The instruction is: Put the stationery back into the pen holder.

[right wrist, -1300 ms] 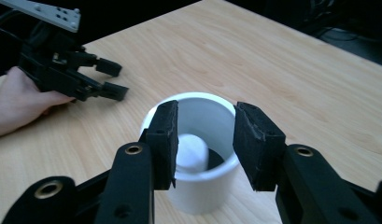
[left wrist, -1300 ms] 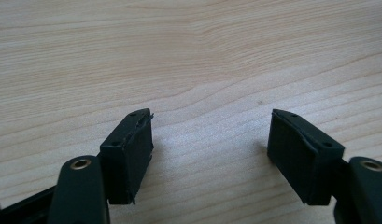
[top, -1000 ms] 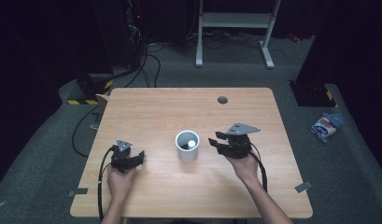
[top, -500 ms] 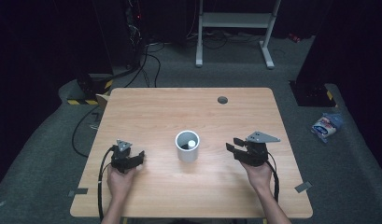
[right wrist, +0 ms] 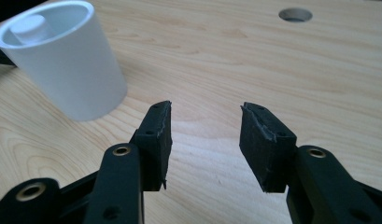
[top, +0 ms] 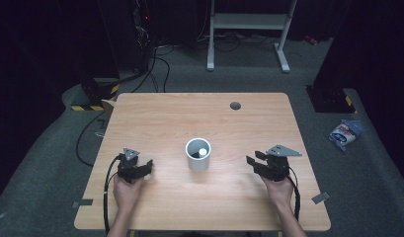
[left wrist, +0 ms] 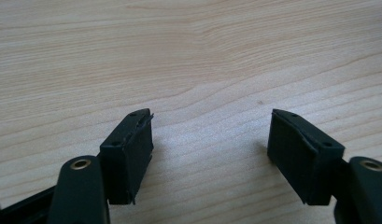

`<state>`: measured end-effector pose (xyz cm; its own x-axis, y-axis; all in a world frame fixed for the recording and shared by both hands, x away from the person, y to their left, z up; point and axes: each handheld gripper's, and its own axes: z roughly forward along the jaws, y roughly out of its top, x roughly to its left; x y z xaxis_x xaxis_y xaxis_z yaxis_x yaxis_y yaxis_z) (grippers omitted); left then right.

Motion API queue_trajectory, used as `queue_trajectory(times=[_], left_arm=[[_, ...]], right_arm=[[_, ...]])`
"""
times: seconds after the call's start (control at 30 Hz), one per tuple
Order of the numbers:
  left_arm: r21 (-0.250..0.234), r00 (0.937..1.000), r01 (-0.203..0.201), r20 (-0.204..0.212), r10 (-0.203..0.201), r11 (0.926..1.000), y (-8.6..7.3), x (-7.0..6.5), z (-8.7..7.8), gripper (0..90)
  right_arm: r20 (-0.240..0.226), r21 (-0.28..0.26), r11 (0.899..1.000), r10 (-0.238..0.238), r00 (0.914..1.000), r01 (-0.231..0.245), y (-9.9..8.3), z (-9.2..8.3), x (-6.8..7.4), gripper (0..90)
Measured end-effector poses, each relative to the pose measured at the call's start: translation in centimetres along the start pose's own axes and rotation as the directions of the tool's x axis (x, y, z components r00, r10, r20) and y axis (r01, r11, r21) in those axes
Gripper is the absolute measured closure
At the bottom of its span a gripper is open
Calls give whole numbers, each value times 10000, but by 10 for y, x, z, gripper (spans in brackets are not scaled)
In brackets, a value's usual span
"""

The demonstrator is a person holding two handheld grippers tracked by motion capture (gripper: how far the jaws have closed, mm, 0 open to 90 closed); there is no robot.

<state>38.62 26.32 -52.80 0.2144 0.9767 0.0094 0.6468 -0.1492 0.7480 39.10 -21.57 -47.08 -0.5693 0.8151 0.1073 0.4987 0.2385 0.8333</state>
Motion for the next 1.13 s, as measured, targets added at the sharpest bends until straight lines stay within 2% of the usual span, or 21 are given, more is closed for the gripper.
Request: queue_trajectory(times=[0.4, 0.6, 0.67, 0.7, 0.73, 0.77, 1.13], left_arm=[[1, 10000, -13, -2, 13, 10000, 0, 0, 0, 310], [-2, 10000, -11, -5, 11, 10000, 0, 0, 0, 310], [-14, 10000, -11, -13, 11, 10000, 0, 0, 0, 310], [-15, 10000, -10, -15, 10, 10000, 0, 0, 0, 310], [-15, 10000, -7, -16, 7, 10000, 0, 0, 0, 309], [-13, 10000, -11, -22, 11, 10000, 0, 0, 0, 309], [-15, 10000, 8, -12, -8, 10000, 0, 0, 0, 308]], right_arm=[[801, 1056, 9939, 224, 9965, -308, -27, 12, -13, 515], [1246, 1501, 9886, -73, 9922, -116, -34, 17, -17, 501], [1392, 1765, 9843, -184, 9901, -66, -36, 21, -17, 486], [1511, 2077, 9782, -314, 9880, -7, -39, 24, -18, 457], [1508, 1744, 9844, -495, 9873, 227, -44, 24, -18, 444], [1487, 1685, 9855, -464, 9878, 209, -44, 24, -18, 433], [1563, 1698, 9852, -521, 9863, 252, -44, 25, -19, 405]])
